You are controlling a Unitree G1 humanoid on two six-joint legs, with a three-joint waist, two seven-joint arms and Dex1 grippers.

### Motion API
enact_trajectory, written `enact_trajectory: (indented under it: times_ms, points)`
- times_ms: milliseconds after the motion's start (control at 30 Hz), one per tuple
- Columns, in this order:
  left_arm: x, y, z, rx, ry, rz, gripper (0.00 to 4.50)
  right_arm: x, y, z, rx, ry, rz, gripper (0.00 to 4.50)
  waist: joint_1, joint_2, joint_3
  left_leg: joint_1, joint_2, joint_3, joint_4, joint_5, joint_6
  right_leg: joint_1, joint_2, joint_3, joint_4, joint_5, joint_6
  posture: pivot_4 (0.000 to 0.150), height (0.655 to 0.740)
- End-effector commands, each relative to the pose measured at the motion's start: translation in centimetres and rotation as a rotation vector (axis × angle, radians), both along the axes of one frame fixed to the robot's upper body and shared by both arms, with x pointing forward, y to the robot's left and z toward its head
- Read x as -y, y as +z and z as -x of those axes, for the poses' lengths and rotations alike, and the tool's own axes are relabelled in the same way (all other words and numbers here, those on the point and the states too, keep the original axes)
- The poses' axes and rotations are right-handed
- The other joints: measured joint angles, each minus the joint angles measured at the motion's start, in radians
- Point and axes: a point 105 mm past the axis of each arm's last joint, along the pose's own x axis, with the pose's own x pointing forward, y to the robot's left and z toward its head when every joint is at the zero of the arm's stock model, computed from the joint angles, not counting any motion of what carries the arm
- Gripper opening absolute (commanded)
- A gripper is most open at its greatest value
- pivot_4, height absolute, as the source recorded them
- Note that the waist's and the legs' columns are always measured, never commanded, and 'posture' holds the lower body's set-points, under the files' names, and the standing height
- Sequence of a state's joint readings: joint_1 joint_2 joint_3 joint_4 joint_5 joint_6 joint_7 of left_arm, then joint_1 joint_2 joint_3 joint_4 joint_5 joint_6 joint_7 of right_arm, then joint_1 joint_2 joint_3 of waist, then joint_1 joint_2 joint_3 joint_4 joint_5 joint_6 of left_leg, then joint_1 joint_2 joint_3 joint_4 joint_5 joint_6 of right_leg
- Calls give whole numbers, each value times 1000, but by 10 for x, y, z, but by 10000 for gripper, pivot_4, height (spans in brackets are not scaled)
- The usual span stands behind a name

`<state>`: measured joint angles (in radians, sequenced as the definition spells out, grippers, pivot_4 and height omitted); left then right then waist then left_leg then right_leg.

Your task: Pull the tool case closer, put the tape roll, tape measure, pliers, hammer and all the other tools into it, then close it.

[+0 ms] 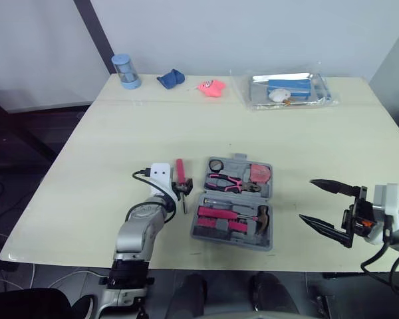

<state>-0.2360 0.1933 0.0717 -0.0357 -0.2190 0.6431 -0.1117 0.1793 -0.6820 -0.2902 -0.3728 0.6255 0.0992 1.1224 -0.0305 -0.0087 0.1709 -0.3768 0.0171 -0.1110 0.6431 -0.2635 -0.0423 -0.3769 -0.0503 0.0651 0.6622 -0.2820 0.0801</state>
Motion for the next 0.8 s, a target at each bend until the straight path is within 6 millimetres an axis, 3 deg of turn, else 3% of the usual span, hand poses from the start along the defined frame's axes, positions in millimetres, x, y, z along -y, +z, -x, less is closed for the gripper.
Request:
enact_trajectory:
  times_ms: [33, 100, 167, 200, 267, 433, 667, 800]
  points:
    - [-1, 6, -3, 28, 13, 4, 29678, 0, 8, 3, 39, 8, 17, 45000, 2, 0, 0, 0, 0, -1, 0, 0, 0, 0, 0, -1, 0, 0, 0, 1500, 7400]
    - [-1, 6, -2, 26, 16, 0, 19362, 0, 8, 3, 37, 12, 16, 45000, 2, 0, 0, -1, 0, -1, 1, 0, 0, 0, 0, -1, 0, 0, 0, 1500, 7400]
    - [-5, 5, -1, 25, 29, -9, 14755, -1, 8, 3, 34, 18, 14, 45000, 1, 0, 0, -1, 0, -1, 1, 0, 0, 0, 0, -1, 0, 0, 0, 1500, 7400]
    - [-8, 5, 1, 25, 35, -15, 8568, -2, 8, 4, 32, 26, 14, 45000, 1, 0, 0, -1, 0, -1, 1, 0, 0, 0, 0, -1, 0, 0, 0, 1500, 7400]
    - [-14, 5, 4, 26, 43, -24, 4162, -2, 8, 4, 27, 38, 14, 45000, -1, 0, 0, -1, 0, -2, 1, 0, 0, 0, 0, -1, 0, 0, 0, 1500, 7400]
    - [-26, 9, 19, 24, 46, -51, 4114, -4, 5, 7, 6, 87, 31, 45000, -7, 0, 0, -1, 0, -2, 1, 0, 0, 0, 0, -1, 0, 0, 0, 1500, 7400]
    - [-52, 14, 62, -18, 89, -100, 4114, -5, 1, 8, -15, 145, 57, 45000, -4, 0, 0, -1, 0, -2, 1, 0, 0, 0, 0, -2, 0, 0, 0, 1500, 7400]
    - [-56, 9, 73, -44, 125, -92, 4114, -6, -1, 9, -20, 169, 55, 45000, 2, 0, 0, -2, 0, -3, 2, 0, 0, 0, 0, -2, 0, 0, 0, 1500, 7400]
